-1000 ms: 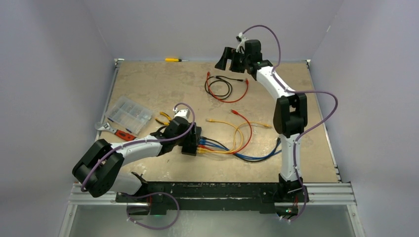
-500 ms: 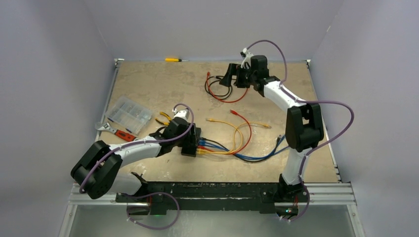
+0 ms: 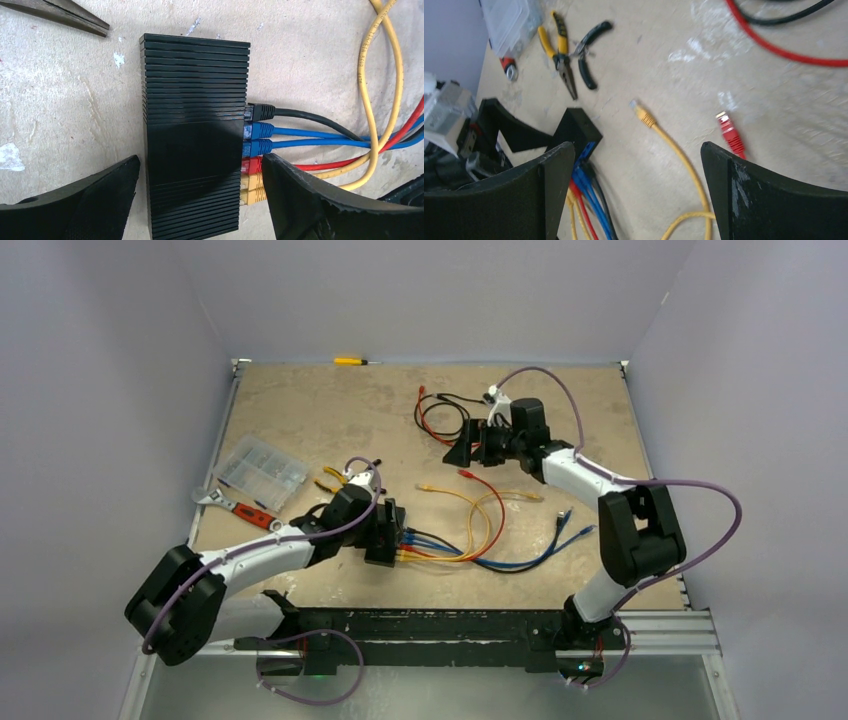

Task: Pull the plug from the switch port
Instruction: Move the switch port to the center of the board.

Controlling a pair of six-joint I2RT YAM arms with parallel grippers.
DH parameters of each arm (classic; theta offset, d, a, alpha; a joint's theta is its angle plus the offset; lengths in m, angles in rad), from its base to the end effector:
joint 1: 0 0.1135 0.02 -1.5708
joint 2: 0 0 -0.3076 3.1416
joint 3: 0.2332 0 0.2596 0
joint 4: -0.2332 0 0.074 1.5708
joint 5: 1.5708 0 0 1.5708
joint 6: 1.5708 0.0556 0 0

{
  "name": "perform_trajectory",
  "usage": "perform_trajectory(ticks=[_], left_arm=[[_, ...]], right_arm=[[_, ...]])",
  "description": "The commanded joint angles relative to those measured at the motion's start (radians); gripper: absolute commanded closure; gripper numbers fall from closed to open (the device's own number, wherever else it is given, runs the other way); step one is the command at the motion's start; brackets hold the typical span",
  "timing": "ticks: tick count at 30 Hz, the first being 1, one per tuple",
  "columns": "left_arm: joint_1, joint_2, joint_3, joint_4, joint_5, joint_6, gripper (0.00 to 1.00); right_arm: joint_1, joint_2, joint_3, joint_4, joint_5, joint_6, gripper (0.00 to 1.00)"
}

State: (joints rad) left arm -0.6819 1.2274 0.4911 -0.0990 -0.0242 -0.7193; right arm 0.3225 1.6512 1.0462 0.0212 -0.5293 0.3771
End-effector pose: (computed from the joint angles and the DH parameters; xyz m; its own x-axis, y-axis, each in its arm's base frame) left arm 0.1800 -0.1444 0.1819 -0.8399 -0.1665 -0.5166 0.0852 0.8995 -0.4286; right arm 0.3594 0.1497 0.2586 -0.7339 0.0899 -0.6733 -0.4333 0.7013 0.5660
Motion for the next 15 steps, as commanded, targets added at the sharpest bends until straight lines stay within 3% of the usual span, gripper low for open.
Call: perform_trajectory(ticks=[1, 7, 15], left_arm=[[-0.001, -0.044, -0.016, -0.002, 0.018, -0.024, 0.10], [0.001, -0.087, -0.018, -0.021, 0.010, -0.032, 0.09], [0.014, -0.079, -0.024, -0.057, 0.009, -0.042, 0.30]], right_arm=[[0.054, -0.061, -0.076, 0.060, -0.050, -0.019, 0.02], [0.151, -0.063, -0.140, 0.079, -0.059, -0.009, 0.05], [0.240, -0.022, -0.225, 0.162, -0.094, 0.065, 0.16]])
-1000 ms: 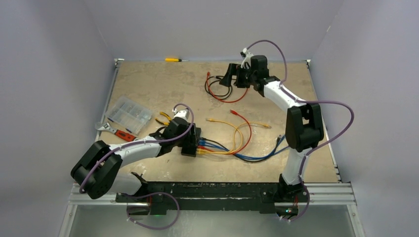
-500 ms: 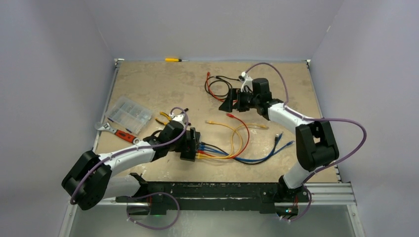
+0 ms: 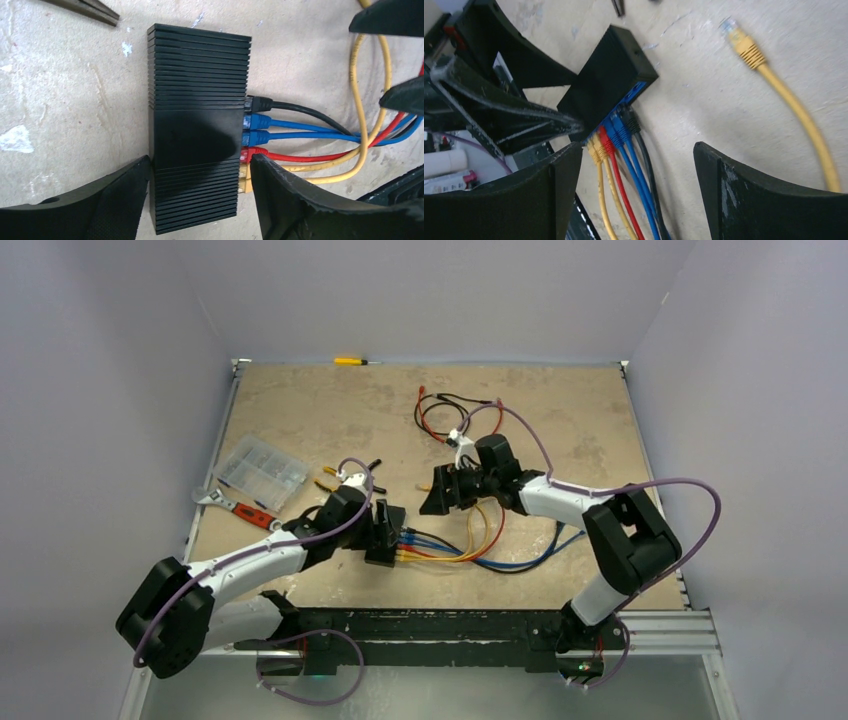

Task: Pull the plug from the switch port
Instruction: Move the switch port to the center of the board.

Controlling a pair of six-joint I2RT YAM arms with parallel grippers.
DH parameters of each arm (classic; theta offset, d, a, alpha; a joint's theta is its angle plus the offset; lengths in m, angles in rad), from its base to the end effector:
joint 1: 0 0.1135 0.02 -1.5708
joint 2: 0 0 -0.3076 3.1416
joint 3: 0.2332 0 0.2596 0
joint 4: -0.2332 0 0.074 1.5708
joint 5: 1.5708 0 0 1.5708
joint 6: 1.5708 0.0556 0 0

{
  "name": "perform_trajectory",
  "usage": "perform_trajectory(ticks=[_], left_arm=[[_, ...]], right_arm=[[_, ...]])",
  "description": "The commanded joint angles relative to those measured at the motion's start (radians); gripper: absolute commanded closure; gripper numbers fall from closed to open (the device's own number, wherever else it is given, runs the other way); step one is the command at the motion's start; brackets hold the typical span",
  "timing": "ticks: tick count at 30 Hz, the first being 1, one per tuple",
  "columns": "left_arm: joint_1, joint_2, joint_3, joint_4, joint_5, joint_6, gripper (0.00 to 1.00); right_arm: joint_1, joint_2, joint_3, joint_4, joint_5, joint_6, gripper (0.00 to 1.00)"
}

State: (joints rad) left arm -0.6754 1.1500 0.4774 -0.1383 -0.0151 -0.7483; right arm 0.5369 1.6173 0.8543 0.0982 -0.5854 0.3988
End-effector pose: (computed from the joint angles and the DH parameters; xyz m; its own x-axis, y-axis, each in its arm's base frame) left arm 0.1711 -0.1360 0.1899 -0.8344 -0.2032 -0.5123 0.0673 0.8850 -0.4607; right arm 0.2876 0.2070 0.2153 -0.7992 -0.0990 -0.5929 -0.5314 0.5776 0.6197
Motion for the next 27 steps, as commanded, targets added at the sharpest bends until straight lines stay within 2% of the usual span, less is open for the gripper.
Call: perform_trajectory(ticks=[1, 9, 13, 21, 27], left_arm=[[0.008, 0.001, -0.011, -0.024, -0.006, -0.013, 0.32], [0.010, 0.023, -0.012, -0.041, -0.018, -0.006, 0.45], [0.011, 0.046, -0.007, -0.047, -0.032, -0.002, 0.52], [0.011, 0.110, 0.033, -0.040, -0.038, 0.010, 0.66], [0.010, 0.148, 0.054, -0.040, -0.044, 0.015, 0.69]], right_arm=[[0.039, 0.018, -0.038, 0.095, -0.037, 0.050, 0.18], [0.116, 0.097, -0.048, 0.111, -0.027, 0.077, 0.29], [0.141, 0.122, -0.057, 0.132, -0.022, 0.094, 0.38], [0.178, 0.171, -0.064, 0.193, -0.016, 0.132, 0.65], [0.193, 0.216, -0.035, 0.212, -0.004, 0.145, 0.75]])
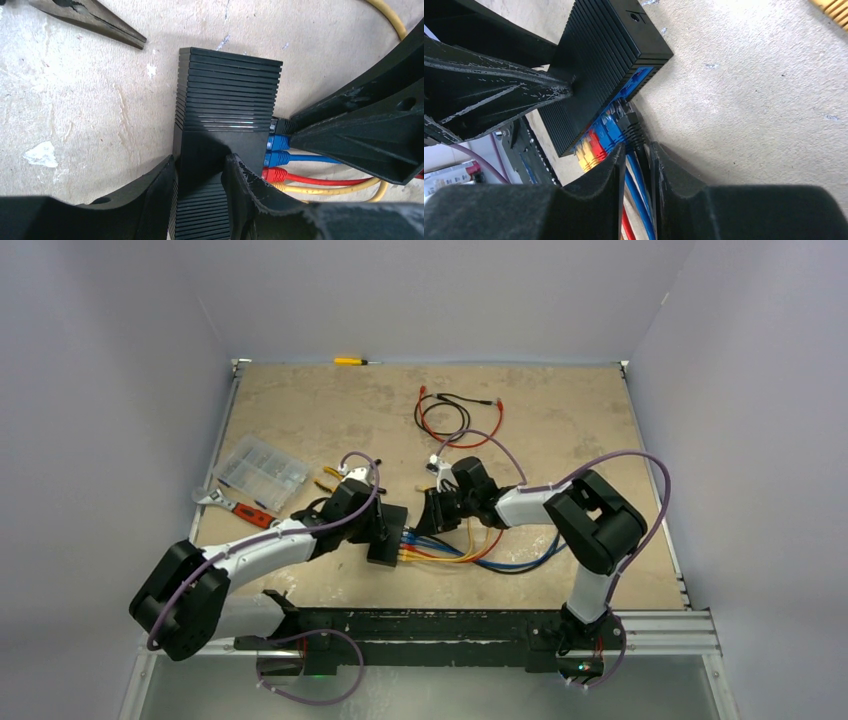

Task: Pull the plug from the switch port
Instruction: Move the switch port to the center of the board.

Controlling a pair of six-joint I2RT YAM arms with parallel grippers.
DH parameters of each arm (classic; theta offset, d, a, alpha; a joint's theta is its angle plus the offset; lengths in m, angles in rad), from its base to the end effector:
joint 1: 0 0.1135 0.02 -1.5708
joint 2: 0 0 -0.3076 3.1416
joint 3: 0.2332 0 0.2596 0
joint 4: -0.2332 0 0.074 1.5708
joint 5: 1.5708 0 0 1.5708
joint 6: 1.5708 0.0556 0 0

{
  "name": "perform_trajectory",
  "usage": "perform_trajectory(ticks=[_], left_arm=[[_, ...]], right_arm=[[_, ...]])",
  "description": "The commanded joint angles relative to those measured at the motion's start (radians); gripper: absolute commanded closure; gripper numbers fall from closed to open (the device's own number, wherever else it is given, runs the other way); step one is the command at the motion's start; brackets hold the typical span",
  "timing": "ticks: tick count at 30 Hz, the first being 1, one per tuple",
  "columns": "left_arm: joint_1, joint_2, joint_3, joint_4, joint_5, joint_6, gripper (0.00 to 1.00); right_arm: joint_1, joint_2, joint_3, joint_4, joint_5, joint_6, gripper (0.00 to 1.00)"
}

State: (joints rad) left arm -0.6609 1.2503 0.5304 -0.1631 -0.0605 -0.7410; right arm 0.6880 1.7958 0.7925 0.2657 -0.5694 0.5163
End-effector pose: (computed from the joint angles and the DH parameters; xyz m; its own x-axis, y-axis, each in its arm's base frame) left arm 0.1874 -0.1414 0.1840 -0.8432 -0.1979 -0.4999 0.0180 0.9189 -0.3941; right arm 0.2625 0.2545 0.1514 -0.8680 -0.1752 -0.4646 -0.4767 0.5563 0.6807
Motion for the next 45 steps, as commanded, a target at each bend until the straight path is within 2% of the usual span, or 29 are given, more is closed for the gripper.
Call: perform_trajectory(ticks=[1, 3, 6, 10, 15, 20, 21, 22, 27, 37, 45], left_arm=[[-0.005, 0.049, 0.003, -0.015, 0.001, 0.008, 0.69], [-0.004, 0.048, 0.007, -0.020, -0.002, 0.008, 0.68], [-0.004, 0.033, 0.015, -0.030, -0.004, 0.012, 0.62], [-0.004, -0.014, 0.022, -0.054, -0.012, 0.017, 0.44], [-0.005, -0.099, 0.022, -0.090, -0.010, 0.035, 0.26], [-0.004, -0.144, 0.018, -0.131, -0.003, 0.046, 0.14], [-0.004, -0.143, 0.019, -0.145, -0.010, 0.041, 0.07], [-0.004, -0.139, 0.021, -0.153, -0.010, 0.041, 0.05], [-0.014, -0.096, 0.024, -0.161, 0.037, 0.042, 0.05], [-0.028, -0.061, 0.038, -0.178, 0.086, 0.077, 0.05], [-0.048, -0.005, 0.065, -0.202, 0.033, 0.094, 0.08]], right_arm=[[0.044, 0.042, 0.031, 0.049, -0.020, 0.029, 0.76], [0.048, 0.050, 0.039, 0.058, -0.020, 0.038, 0.77], [0.051, 0.059, 0.050, 0.073, -0.028, 0.049, 0.78], [0.052, 0.047, 0.060, 0.067, -0.028, 0.047, 0.75], [0.051, 0.000, 0.061, 0.039, -0.038, 0.043, 0.60], [0.051, -0.041, 0.054, 0.023, -0.040, 0.045, 0.48], [0.051, -0.048, 0.051, 0.019, -0.038, 0.046, 0.47], [0.050, -0.053, 0.049, 0.016, -0.036, 0.046, 0.45], [0.044, -0.064, 0.037, 0.008, -0.030, 0.043, 0.36], [0.024, -0.059, 0.000, 0.045, -0.062, 0.051, 0.26], [0.016, -0.023, -0.013, 0.090, -0.093, 0.069, 0.25]])
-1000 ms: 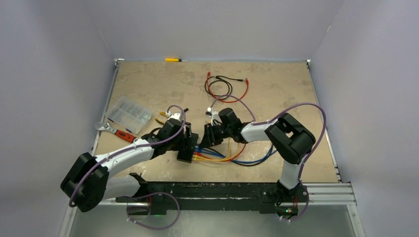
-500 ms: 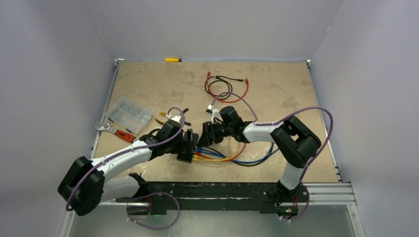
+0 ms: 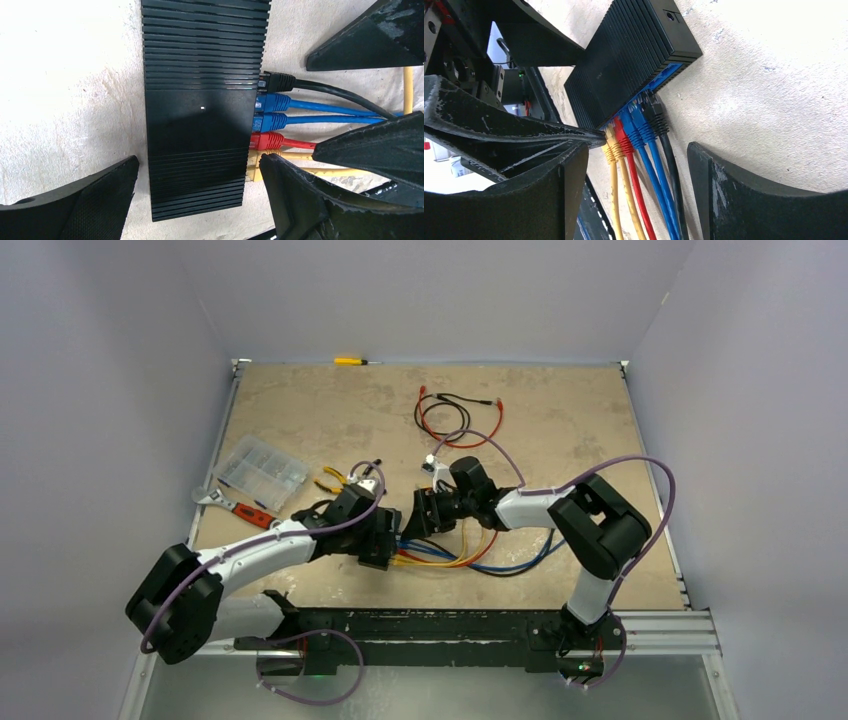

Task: Pull the plug from the switch port
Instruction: Move the switch port to the center of the board.

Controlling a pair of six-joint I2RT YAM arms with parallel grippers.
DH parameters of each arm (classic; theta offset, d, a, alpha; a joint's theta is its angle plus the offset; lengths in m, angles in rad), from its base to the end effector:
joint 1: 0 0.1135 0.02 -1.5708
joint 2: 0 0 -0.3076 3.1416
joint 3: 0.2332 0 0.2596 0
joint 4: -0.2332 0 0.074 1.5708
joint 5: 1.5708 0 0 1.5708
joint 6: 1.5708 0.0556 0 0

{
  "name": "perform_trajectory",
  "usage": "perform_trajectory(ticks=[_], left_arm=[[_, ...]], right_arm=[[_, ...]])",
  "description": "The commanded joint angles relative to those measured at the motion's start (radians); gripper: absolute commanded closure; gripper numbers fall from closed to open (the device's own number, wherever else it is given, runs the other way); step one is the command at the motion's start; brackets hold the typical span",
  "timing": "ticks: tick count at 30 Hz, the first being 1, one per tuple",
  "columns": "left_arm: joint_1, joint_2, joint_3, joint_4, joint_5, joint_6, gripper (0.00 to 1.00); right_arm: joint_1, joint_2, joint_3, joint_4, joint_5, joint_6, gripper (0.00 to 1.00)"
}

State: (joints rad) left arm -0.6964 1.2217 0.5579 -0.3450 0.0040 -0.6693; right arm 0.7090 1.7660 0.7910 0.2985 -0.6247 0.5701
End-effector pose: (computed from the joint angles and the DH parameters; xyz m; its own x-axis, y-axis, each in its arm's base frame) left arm 0.1684 -0.1411 0.1845 -0.9081 -0.0494 -0.4158 0.1016 0.9373 -0.3333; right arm 0.2551 0.2616 0.1653 -0.8719 -0.1711 -0.4588 -0.4795 0.4883 0.7291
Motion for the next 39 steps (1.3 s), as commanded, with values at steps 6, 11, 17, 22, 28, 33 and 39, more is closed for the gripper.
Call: perform_trajectory(ticks=[6, 11, 17, 22, 28, 33, 39], left_arm=[[-0.014, 0.038, 0.044, -0.029, -0.070, 0.026, 0.25], [-0.016, 0.045, 0.043, -0.037, -0.087, 0.026, 0.46], [-0.014, 0.057, 0.043, -0.034, -0.089, 0.031, 0.60], [-0.015, 0.052, 0.039, -0.028, -0.085, 0.033, 0.69], [-0.015, 0.045, 0.029, -0.021, -0.091, 0.024, 0.87], [-0.016, 0.029, 0.020, -0.010, -0.093, 0.016, 1.00], [-0.016, 0.039, 0.024, 0.004, -0.081, 0.016, 1.00]], right_arm=[[-0.007, 0.028, -0.006, 0.059, -0.040, 0.014, 0.25], [-0.011, 0.042, -0.008, 0.063, -0.041, 0.014, 0.26], [-0.015, 0.060, -0.002, 0.071, -0.044, 0.015, 0.31], [-0.021, 0.089, 0.017, 0.086, -0.062, 0.018, 0.33], [-0.044, 0.150, 0.046, 0.121, -0.118, 0.045, 0.39], [-0.060, 0.183, 0.045, 0.146, -0.150, 0.057, 0.50], [-0.077, 0.194, 0.026, 0.175, -0.166, 0.062, 0.62]])
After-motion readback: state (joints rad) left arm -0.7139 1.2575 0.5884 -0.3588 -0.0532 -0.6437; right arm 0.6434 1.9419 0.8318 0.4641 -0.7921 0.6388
